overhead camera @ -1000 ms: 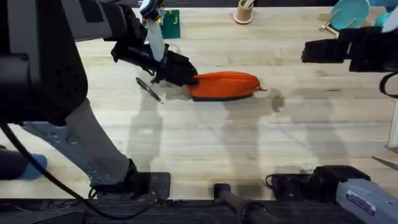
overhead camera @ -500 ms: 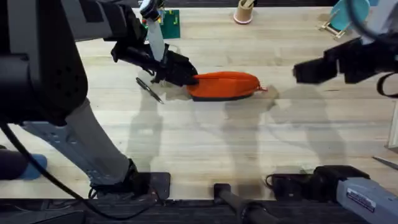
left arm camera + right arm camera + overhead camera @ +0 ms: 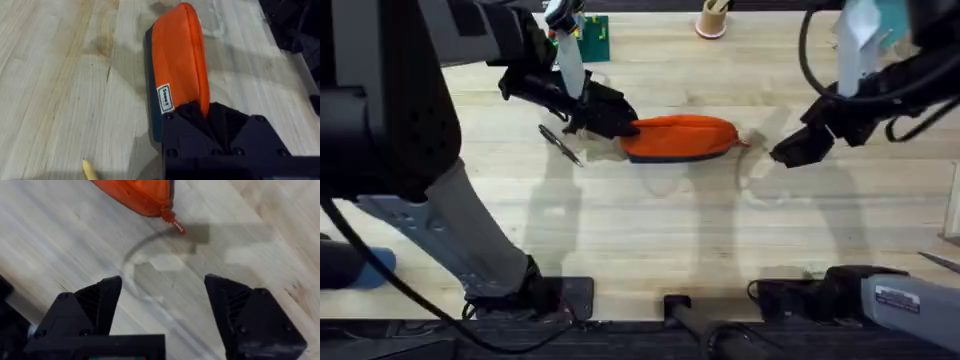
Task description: Unzip the bag, pick up the pens from the table one at a time and place them inside, then zip the bag closed.
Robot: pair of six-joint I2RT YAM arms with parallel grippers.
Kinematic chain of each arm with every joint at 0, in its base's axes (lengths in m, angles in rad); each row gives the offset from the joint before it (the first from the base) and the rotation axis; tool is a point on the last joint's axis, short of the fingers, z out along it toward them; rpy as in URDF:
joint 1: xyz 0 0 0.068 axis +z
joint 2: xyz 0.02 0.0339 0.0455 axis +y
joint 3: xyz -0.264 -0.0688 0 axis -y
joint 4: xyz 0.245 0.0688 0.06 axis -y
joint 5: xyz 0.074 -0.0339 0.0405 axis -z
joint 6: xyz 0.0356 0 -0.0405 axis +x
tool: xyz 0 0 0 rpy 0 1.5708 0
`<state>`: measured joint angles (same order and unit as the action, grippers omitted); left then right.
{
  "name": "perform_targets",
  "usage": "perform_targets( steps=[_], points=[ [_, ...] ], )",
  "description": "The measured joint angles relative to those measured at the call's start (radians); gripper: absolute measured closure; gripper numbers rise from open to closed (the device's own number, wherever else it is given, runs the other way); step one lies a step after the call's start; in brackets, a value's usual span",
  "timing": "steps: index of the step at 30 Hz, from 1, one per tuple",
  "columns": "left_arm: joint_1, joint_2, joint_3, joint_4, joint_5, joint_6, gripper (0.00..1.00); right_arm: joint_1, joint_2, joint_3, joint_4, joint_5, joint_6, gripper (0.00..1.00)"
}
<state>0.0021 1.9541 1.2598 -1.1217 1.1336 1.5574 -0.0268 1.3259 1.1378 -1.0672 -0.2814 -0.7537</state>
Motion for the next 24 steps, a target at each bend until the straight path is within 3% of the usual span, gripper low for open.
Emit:
perform_targets(
  steps=[12,24],
  points=[
    [0.000,0.000,0.000,0.000,0.000,0.000,0.957,-0.013,0.255,0.000,0.116,-0.010,-0.217,0.007],
    [0.000,0.000,0.000,0.001,0.000,0.000,0.957,-0.081,0.434,0.000,0.247,-0.269,-0.326,0.011]
  ],
)
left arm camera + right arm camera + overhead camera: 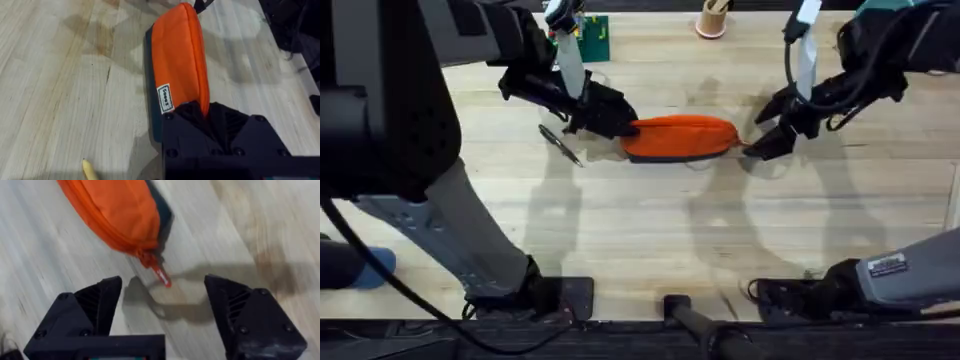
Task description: Unzip the bag, pick up the pens from the table one at a time and place them inside, then zip the bag closed.
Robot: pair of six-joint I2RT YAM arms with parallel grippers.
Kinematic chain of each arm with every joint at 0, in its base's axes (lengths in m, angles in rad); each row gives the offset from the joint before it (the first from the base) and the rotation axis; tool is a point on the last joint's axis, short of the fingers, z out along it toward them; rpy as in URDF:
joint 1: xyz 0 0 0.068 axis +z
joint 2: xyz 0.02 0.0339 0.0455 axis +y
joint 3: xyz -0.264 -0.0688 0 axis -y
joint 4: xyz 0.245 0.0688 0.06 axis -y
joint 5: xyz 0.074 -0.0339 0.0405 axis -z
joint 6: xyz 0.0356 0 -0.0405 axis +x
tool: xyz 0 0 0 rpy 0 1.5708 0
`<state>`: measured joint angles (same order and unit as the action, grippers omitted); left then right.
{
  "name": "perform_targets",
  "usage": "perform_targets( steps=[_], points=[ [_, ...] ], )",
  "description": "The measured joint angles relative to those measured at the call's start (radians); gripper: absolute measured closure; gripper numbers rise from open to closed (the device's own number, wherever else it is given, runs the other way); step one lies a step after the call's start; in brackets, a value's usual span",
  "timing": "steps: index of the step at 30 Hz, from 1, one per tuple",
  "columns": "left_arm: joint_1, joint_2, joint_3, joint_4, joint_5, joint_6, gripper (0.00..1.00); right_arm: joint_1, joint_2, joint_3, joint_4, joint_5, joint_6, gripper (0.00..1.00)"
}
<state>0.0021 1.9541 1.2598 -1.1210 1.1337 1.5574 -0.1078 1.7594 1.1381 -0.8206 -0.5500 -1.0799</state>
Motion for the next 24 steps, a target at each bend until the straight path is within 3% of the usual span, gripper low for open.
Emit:
perform_targets(
  steps=[7,24],
  points=[
    [0.000,0.000,0.000,0.000,0.000,0.000,0.957,0.000,0.013,0.000,0.039,-0.100,-0.025,0.015],
    [0.000,0.000,0.000,0.000,0.000,0.000,0.957,0.000,0.085,0.004,0.042,-0.171,-0.029,0.045]
  ],
)
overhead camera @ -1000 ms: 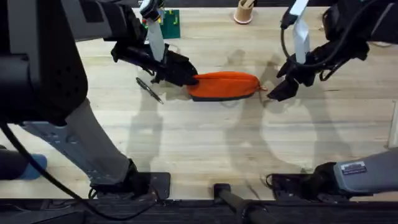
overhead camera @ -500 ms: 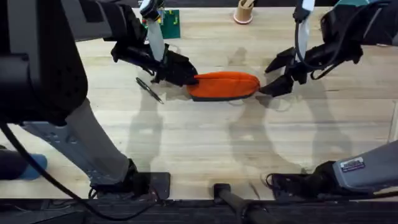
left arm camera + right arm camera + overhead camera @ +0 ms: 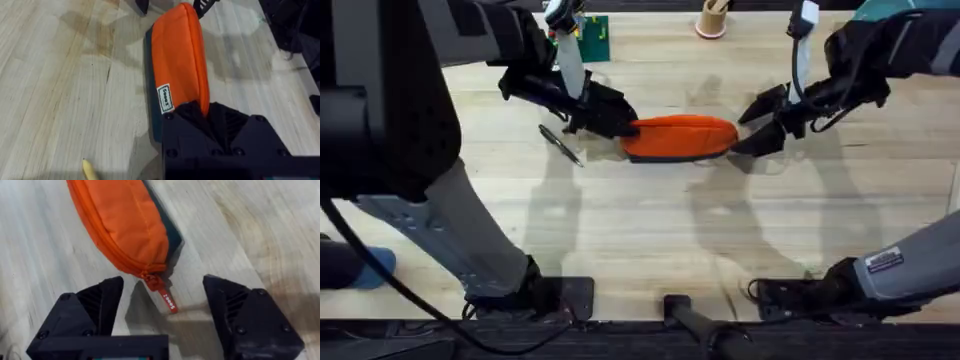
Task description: Unzip the bag, pick up the pens from the table one at a time and place them inside, then zip the bag closed.
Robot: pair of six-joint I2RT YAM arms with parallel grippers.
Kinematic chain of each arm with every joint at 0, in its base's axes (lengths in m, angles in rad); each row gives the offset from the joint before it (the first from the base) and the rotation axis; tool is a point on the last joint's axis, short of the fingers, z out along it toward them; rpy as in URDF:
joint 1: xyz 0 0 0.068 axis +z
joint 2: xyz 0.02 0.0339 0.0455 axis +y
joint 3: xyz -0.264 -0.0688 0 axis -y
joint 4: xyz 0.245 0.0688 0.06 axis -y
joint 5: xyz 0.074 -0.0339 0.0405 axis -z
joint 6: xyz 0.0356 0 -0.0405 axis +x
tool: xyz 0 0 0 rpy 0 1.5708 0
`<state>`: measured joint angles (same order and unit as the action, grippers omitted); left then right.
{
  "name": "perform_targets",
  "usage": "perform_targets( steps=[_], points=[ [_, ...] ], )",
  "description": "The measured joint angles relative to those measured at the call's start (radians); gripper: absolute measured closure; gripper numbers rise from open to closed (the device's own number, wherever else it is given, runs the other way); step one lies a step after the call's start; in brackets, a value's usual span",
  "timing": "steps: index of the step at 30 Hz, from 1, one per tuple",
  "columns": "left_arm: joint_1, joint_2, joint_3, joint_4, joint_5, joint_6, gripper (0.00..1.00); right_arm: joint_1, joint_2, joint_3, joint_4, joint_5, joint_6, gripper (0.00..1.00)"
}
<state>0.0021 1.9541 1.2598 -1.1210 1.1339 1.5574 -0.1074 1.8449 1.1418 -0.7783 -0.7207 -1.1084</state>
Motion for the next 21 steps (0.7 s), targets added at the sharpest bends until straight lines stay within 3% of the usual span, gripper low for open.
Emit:
perform_targets(
  steps=[11,18,21],
  points=[
    [0.000,0.000,0.000,0.000,0.000,0.000,0.957,0.004,0.005,0.000,-0.015,-0.006,0.000,0.074],
    [0.000,0.000,0.000,0.000,0.000,0.000,0.957,0.005,0.005,0.000,-0.034,-0.006,0.000,0.160],
    [0.000,0.000,0.000,0.000,0.000,0.000,0.957,0.005,0.006,0.000,-0.034,-0.006,0.000,0.240]
  ],
)
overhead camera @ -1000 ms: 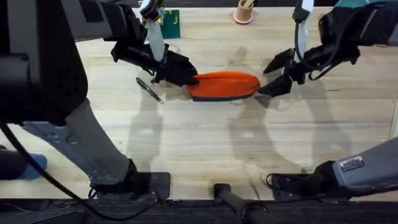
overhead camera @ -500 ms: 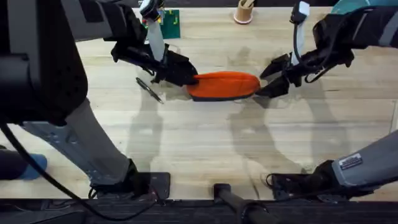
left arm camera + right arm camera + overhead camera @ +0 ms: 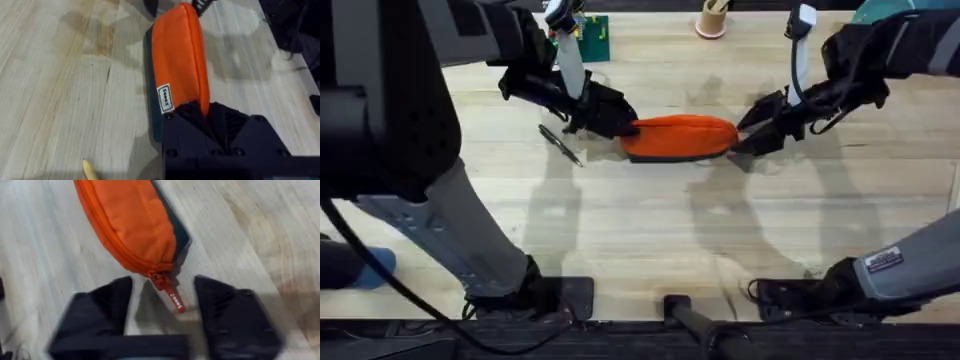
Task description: Unzip the bag, pick up the pens from the table one at a time and place them inside, then zip the bag closed.
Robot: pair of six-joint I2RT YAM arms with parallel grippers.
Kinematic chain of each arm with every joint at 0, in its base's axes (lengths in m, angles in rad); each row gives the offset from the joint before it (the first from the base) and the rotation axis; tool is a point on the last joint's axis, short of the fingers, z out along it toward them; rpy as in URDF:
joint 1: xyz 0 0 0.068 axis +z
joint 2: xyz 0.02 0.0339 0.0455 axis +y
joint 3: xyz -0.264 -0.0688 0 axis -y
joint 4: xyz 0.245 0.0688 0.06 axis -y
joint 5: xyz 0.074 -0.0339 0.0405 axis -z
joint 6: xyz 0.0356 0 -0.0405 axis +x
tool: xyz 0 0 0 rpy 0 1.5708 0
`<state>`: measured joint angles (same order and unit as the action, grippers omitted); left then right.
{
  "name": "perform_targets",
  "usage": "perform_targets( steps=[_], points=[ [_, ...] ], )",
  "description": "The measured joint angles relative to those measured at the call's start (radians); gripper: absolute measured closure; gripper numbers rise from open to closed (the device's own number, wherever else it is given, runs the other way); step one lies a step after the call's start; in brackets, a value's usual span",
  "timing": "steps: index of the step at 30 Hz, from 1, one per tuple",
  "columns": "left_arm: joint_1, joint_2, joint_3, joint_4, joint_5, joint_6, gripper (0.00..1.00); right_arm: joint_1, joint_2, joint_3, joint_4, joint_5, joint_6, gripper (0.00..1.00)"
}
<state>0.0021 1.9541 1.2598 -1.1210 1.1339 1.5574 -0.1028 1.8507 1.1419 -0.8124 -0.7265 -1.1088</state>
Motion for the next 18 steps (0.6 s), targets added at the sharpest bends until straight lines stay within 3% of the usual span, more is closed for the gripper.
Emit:
perform_targets(
  steps=[3,8,12,18],
  points=[
    [0.000,0.000,0.000,0.000,0.000,0.000,0.957,0.001,0.000,0.000,-0.001,0.000,-0.001,0.604],
    [0.000,0.000,0.000,0.000,-0.001,0.000,0.957,0.002,0.000,0.000,-0.007,-0.003,-0.003,0.852],
    [0.000,0.000,0.000,0.000,-0.001,0.000,0.957,0.002,0.000,0.000,-0.011,-0.004,-0.003,0.961],
    [0.000,0.000,0.000,0.000,-0.001,0.000,0.957,0.002,0.000,0.000,-0.010,-0.004,-0.003,0.970]
  ],
)
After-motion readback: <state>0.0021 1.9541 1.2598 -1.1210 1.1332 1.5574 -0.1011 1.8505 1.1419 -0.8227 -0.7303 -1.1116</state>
